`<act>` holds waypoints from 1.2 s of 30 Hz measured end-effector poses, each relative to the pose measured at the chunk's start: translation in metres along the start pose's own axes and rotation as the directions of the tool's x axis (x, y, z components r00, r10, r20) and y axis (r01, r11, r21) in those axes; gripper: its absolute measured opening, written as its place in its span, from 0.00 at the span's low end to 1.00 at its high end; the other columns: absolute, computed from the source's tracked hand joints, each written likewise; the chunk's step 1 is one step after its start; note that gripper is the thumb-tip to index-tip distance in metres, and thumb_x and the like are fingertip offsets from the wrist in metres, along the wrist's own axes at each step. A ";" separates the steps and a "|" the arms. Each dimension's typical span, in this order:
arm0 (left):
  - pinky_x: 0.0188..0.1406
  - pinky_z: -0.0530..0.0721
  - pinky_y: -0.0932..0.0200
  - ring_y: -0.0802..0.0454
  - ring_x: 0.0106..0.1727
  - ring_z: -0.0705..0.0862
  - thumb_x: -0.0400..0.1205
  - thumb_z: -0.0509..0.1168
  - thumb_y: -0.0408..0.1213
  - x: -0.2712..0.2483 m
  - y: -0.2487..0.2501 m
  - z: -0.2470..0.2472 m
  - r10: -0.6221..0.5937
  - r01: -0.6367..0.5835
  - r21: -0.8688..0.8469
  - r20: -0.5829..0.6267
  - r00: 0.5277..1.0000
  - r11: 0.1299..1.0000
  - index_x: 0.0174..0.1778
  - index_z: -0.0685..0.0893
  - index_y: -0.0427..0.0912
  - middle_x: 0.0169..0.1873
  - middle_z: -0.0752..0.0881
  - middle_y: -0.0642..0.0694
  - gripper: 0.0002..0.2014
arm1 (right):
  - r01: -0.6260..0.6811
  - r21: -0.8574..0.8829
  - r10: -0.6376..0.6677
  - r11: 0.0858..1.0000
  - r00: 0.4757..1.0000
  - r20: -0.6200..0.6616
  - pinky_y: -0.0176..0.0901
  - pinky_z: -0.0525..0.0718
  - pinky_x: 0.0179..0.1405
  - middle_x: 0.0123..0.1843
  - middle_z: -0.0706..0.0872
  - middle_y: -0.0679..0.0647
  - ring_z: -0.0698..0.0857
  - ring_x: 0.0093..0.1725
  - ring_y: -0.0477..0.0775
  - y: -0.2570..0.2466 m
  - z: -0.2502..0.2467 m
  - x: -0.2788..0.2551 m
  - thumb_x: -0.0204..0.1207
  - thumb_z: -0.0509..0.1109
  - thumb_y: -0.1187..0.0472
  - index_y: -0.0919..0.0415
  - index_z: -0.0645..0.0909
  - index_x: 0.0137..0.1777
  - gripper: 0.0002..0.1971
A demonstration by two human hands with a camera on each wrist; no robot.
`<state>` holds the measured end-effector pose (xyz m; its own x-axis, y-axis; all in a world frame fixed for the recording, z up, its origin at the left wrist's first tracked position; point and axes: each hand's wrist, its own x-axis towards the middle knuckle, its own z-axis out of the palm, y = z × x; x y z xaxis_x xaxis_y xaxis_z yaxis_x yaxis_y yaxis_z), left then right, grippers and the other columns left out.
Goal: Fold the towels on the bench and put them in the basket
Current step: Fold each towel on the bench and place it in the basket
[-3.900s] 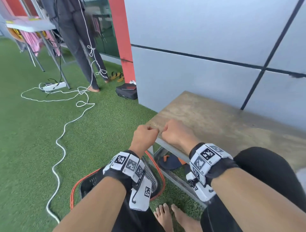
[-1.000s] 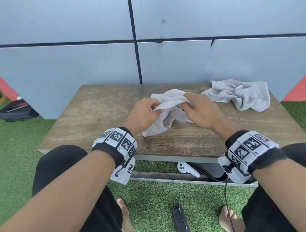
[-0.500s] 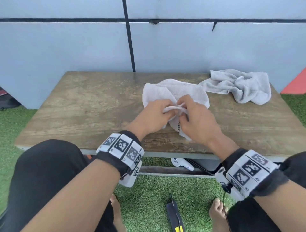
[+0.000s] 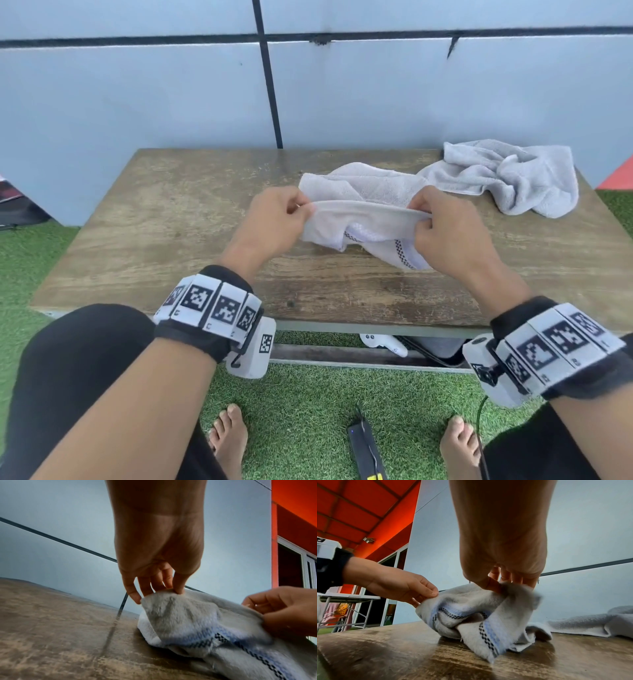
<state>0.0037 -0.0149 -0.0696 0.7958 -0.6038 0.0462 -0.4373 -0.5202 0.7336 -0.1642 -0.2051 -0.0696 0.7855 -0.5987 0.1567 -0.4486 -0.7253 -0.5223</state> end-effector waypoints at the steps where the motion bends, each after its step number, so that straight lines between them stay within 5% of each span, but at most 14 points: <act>1: 0.38 0.80 0.63 0.56 0.42 0.87 0.87 0.66 0.41 0.001 0.000 -0.002 0.004 -0.005 -0.022 -0.047 0.999 1.000 0.46 0.87 0.46 0.43 0.91 0.51 0.07 | -0.011 -0.009 0.011 1.000 1.000 0.002 0.60 0.86 0.47 0.48 0.88 0.53 0.85 0.48 0.64 0.001 0.000 0.001 0.64 0.53 0.59 0.48 0.77 0.48 0.15; 5: 0.27 0.72 0.71 0.60 0.30 0.77 0.89 0.63 0.43 0.001 -0.001 -0.004 0.002 -0.007 -0.056 -0.089 0.996 0.998 0.48 0.85 0.46 0.38 0.86 0.52 0.08 | 0.003 -0.007 -0.003 1.000 1.000 -0.003 0.59 0.86 0.45 0.46 0.87 0.54 0.84 0.46 0.65 0.006 0.001 0.004 0.66 0.53 0.59 0.49 0.77 0.48 0.15; 8: 0.40 0.89 0.51 0.49 0.40 0.87 0.89 0.61 0.46 0.000 -0.003 -0.004 -0.029 0.018 -0.133 -0.082 0.996 0.991 0.48 0.83 0.44 0.42 0.89 0.49 0.11 | -0.003 0.022 0.003 1.000 1.000 0.003 0.60 0.85 0.46 0.46 0.87 0.54 0.84 0.46 0.65 0.009 0.001 0.007 0.70 0.54 0.56 0.48 0.78 0.49 0.13; 11: 0.49 0.91 0.38 0.46 0.47 0.90 0.86 0.65 0.45 -0.002 0.001 -0.009 -0.081 0.057 -0.229 -0.096 0.992 0.972 0.49 0.84 0.43 0.45 0.90 0.48 0.09 | -0.002 0.027 0.003 1.000 1.000 -0.019 0.56 0.82 0.44 0.43 0.86 0.56 0.83 0.45 0.65 0.014 -0.002 0.014 0.80 0.59 0.55 0.49 0.79 0.54 0.09; 14: 0.44 0.92 0.49 0.52 0.41 0.86 0.80 0.64 0.33 -0.001 0.002 -0.018 -0.052 0.022 -0.260 -0.107 0.993 0.965 0.52 0.84 0.41 0.45 0.88 0.46 0.07 | 0.027 0.043 -0.022 0.999 0.992 -0.121 0.53 0.80 0.41 0.36 0.83 0.53 0.82 0.42 0.63 0.015 -0.009 0.019 0.86 0.61 0.54 0.53 0.80 0.56 0.07; 17: 0.27 0.76 0.73 0.61 0.35 0.80 0.80 0.64 0.29 0.001 -0.004 -0.025 0.000 -0.008 -0.059 -0.139 0.990 0.998 0.51 0.86 0.45 0.41 0.86 0.52 0.09 | 0.054 0.138 -0.023 0.989 0.975 -0.220 0.50 0.76 0.40 0.37 0.83 0.53 0.80 0.42 0.60 0.015 -0.015 0.023 0.86 0.64 0.54 0.55 0.81 0.56 0.08; 22: 0.29 0.71 0.58 0.53 0.28 0.73 0.83 0.69 0.43 0.001 -0.028 -0.016 -0.060 0.050 -0.045 -0.247 0.967 0.998 0.40 0.89 0.37 0.31 0.82 0.44 0.13 | -0.002 0.199 0.015 0.980 0.998 -0.069 0.44 0.70 0.36 0.43 0.86 0.54 0.82 0.43 0.57 0.019 -0.002 0.027 0.81 0.65 0.67 0.61 0.82 0.51 0.05; 24: 0.37 0.77 0.59 0.57 0.38 0.80 0.82 0.71 0.49 0.000 -0.034 -0.001 -0.064 0.045 -0.117 -0.165 0.984 0.992 0.39 0.87 0.47 0.45 0.84 0.48 0.11 | -0.009 0.136 0.008 0.991 1.000 0.011 0.42 0.72 0.33 0.41 0.86 0.55 0.82 0.42 0.57 0.018 0.010 0.024 0.80 0.67 0.65 0.60 0.84 0.47 0.04; 26: 0.66 0.81 0.48 0.50 0.68 0.80 0.79 0.71 0.55 -0.003 -0.039 0.015 -0.018 0.018 -0.056 0.001 1.000 0.998 0.44 0.87 0.55 0.70 0.78 0.53 0.08 | 0.023 0.070 -0.029 0.997 0.997 0.078 0.42 0.71 0.36 0.47 0.84 0.55 0.80 0.45 0.55 0.019 0.026 0.021 0.80 0.69 0.62 0.57 0.87 0.48 0.05; 27: 0.77 0.72 0.36 0.45 0.79 0.72 0.80 0.69 0.55 -0.005 -0.044 0.025 0.021 -0.029 0.065 0.116 0.993 0.997 0.46 0.88 0.54 0.78 0.73 0.54 0.10 | 0.039 0.062 -0.045 0.997 0.994 0.104 0.41 0.71 0.38 0.50 0.83 0.55 0.80 0.47 0.54 0.020 0.035 0.018 0.80 0.70 0.61 0.56 0.87 0.48 0.04; 29: 0.83 0.56 0.32 0.47 0.84 0.63 0.84 0.67 0.51 -0.010 -0.046 0.041 0.041 -0.100 0.242 0.239 0.970 0.965 0.44 0.86 0.48 0.83 0.68 0.52 0.11 | 0.062 0.078 -0.075 0.995 0.983 0.170 0.42 0.73 0.41 0.51 0.83 0.55 0.81 0.50 0.57 0.023 0.048 0.012 0.80 0.69 0.63 0.54 0.83 0.44 0.05; 31: 0.73 0.71 0.41 0.52 0.67 0.80 0.84 0.67 0.44 -0.014 -0.043 0.044 0.118 -0.154 0.171 0.203 0.972 0.973 0.36 0.83 0.46 0.66 0.84 0.51 0.11 | 0.086 0.100 -0.107 0.991 0.970 0.221 0.45 0.73 0.42 0.48 0.82 0.55 0.81 0.51 0.60 0.023 0.054 0.008 0.80 0.68 0.65 0.56 0.81 0.41 0.06; 33: 0.45 0.77 0.51 0.55 0.36 0.77 0.84 0.66 0.39 -0.016 -0.036 0.039 0.156 -0.160 -0.002 0.228 0.961 0.987 0.30 0.77 0.42 0.35 0.82 0.48 0.15 | 0.083 0.127 -0.119 0.988 0.942 0.312 0.46 0.75 0.39 0.46 0.85 0.51 0.83 0.47 0.57 0.016 0.049 0.007 0.81 0.67 0.64 0.54 0.82 0.43 0.06; 36: 0.44 0.76 0.50 0.52 0.39 0.75 0.85 0.64 0.38 -0.016 -0.032 0.031 0.208 -0.210 -0.018 0.258 0.943 0.977 0.33 0.81 0.40 0.34 0.80 0.46 0.14 | 0.083 0.212 -0.166 0.974 0.895 0.414 0.52 0.82 0.45 0.48 0.87 0.51 0.85 0.49 0.59 0.010 0.039 0.011 0.83 0.66 0.63 0.50 0.84 0.47 0.08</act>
<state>-0.0083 -0.0070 -0.1150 0.5518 -0.8337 0.0207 -0.5872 -0.3708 0.7195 -0.1437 -0.2061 -0.1059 0.9541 -0.2744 -0.1202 -0.2815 -0.6839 -0.6731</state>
